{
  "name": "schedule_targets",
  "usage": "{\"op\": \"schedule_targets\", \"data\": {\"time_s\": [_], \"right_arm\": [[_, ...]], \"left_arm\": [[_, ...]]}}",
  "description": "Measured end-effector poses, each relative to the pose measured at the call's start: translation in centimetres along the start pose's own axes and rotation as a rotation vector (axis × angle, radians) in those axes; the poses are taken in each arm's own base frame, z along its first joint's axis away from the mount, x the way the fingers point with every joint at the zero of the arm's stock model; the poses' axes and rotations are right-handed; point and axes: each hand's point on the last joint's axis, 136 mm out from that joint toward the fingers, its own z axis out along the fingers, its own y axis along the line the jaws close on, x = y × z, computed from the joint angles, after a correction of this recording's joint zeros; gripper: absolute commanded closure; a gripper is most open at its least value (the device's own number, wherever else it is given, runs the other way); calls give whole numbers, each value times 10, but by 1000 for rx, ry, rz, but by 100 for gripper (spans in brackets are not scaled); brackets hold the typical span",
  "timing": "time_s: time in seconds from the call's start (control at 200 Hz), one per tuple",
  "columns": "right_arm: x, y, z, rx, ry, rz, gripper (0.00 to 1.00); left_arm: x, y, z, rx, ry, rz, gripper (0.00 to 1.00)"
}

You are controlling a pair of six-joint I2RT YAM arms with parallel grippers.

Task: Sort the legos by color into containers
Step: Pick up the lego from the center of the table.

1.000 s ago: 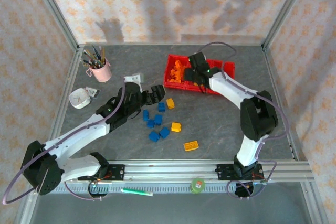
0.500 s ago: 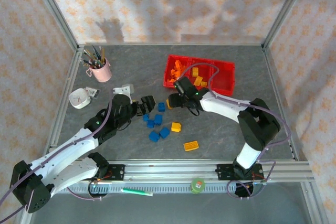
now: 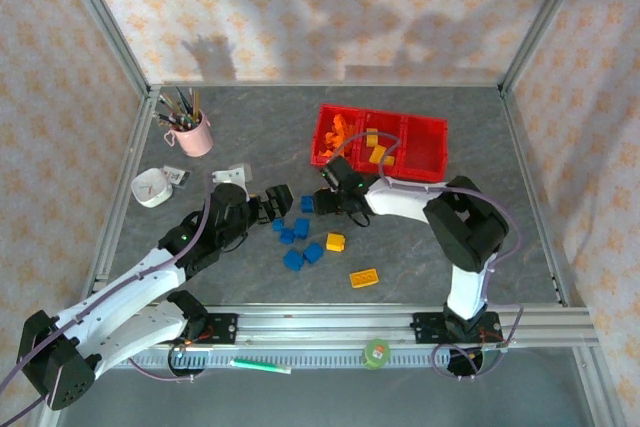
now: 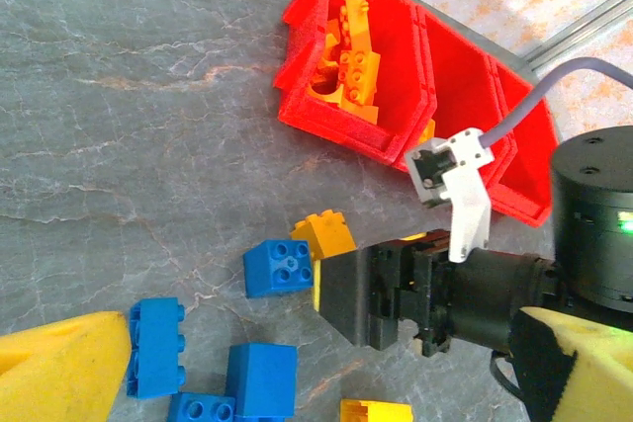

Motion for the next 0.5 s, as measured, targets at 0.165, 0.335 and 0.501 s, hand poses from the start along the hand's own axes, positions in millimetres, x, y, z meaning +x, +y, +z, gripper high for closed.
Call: {"op": "schedule_targets", "data": {"time_s": [0.165,0.335,0.501], "right_arm": [[-10,2,6,15,-18,-8,43],[-16,-1,9,47,-20,-28,58],[-20,-1,9,54,-34,-35,69]], "left_arm": [[0,0,0,-1,-1,0,1],[0,1,0,-6,-3,0,1],[1,3,3,-17,2,3,1]]}}
